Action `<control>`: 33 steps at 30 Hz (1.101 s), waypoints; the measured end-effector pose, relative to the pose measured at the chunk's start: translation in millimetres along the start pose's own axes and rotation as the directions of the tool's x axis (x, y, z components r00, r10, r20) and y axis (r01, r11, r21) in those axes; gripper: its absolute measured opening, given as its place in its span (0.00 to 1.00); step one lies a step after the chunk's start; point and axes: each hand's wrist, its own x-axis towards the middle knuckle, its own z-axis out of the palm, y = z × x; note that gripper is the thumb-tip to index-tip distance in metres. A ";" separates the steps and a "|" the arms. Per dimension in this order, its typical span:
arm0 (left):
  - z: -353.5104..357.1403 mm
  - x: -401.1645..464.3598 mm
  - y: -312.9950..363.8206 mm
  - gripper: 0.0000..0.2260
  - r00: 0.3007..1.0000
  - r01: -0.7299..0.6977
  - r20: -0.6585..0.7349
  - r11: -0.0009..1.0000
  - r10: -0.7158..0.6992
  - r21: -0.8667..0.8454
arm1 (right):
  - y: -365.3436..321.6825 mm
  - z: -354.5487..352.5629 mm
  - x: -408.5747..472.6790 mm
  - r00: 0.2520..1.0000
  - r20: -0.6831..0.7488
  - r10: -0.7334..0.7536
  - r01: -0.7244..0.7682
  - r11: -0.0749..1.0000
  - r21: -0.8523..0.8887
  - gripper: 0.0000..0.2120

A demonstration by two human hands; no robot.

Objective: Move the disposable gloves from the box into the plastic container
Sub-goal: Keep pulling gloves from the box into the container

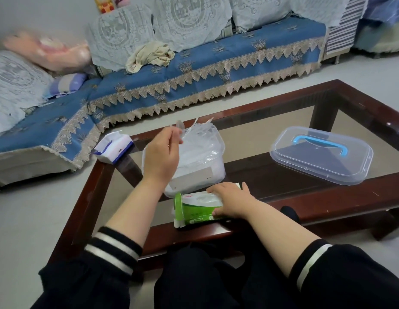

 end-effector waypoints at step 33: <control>42.2 -118.0 -21.7 0.26 0.721 0.415 0.516 0.884 -0.463 0.213 | -33.0 -1.3 4.4 0.912 -0.411 -0.016 0.157 0.937 0.313 0.05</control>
